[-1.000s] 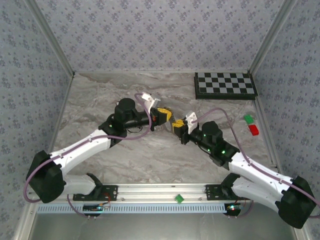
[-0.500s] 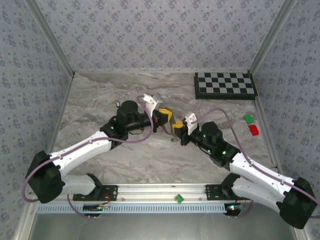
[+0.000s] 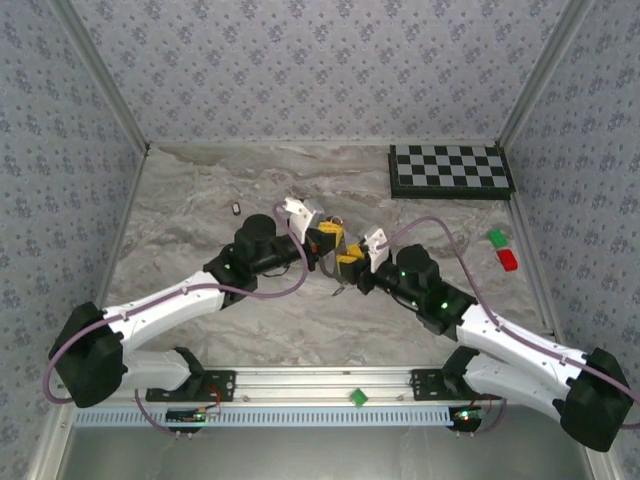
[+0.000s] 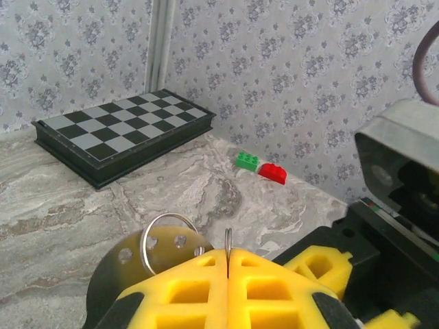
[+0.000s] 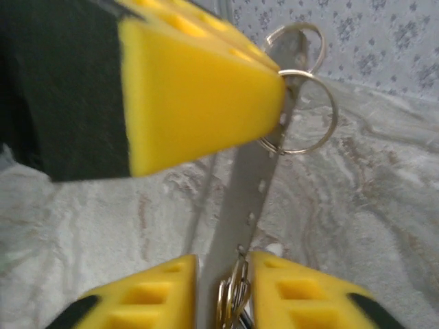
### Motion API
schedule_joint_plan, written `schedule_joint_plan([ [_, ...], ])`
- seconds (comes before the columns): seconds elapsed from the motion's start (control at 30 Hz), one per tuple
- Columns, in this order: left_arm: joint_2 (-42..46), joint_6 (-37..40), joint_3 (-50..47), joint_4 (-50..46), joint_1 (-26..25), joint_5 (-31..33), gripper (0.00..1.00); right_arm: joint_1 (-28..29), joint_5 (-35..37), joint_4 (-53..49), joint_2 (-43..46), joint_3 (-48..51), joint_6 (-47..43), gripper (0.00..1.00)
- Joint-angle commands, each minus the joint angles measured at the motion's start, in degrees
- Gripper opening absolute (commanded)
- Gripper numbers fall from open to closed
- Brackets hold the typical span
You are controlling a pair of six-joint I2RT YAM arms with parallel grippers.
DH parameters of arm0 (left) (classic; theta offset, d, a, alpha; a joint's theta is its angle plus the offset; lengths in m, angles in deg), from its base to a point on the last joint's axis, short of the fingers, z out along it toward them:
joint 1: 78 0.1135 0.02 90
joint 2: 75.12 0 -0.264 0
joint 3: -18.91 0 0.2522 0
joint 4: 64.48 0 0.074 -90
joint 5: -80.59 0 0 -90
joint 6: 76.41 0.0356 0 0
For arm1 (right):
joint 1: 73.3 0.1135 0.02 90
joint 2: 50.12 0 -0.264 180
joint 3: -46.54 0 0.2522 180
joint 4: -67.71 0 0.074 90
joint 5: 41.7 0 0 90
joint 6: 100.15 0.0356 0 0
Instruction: Put the keys on the keyring
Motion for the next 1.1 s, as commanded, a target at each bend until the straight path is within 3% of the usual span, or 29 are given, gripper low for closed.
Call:
schedule_joint_plan([
  [0.0, 0.5, -3.1, -0.8, 9.5, -0.2, 0.6, 0.00, 0.5, -0.8, 2.4, 0.9, -1.7, 1.1, 0.36],
  [0.23, -0.3, -3.8, -0.4, 11.6, 0.9, -1.3, 0.00, -4.2, -0.7, -0.9, 6.3, -0.8, 3.4, 0.42],
  [0.4, -2.6, -7.9, -0.1, 17.1, 4.5, -8.0, 0.00, -12.1, -9.9, 0.5, 6.4, -2.7, 7.6, 0.40],
  [0.6, -4.0, -9.3, 0.8, 20.1, 7.1, -13.7, 0.00, -22.9, -24.4, 8.8, 0.6, -6.2, 14.9, 0.37],
  [0.87, -4.2, -8.2, 2.1, 21.7, 8.5, -18.5, 0.00, -24.5, -35.7, 14.8, -11.1, -13.9, 18.7, 0.25],
  [1.07, -4.6, -10.1, 3.8, 21.3, 9.6, -19.1, 0.00, -23.3, -39.0, 23.1, -14.1, -13.0, 21.4, 0.29],
])
